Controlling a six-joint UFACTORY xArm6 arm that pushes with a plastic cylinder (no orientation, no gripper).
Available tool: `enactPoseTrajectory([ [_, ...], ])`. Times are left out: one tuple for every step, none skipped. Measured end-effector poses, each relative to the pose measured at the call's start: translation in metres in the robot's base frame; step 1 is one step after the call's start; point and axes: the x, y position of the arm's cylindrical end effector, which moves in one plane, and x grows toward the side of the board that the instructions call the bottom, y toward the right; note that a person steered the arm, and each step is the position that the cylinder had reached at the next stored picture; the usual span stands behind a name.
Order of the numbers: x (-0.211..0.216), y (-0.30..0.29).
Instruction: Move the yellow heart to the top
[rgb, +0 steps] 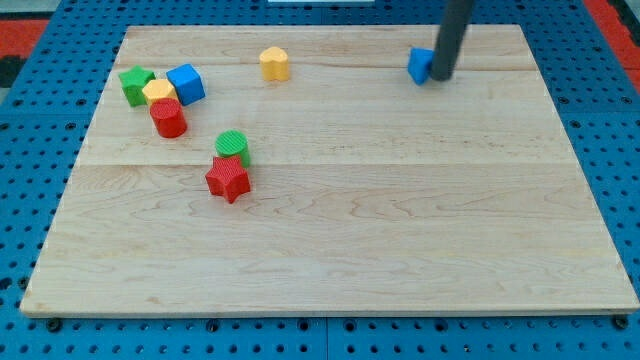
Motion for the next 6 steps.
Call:
enactPoseTrajectory([
  [-0.034,-0.015],
  [0.005,-0.025],
  [0.023,-0.123],
  [0.004,-0.190],
  [0.017,-0.198],
  [0.060,-0.215],
])
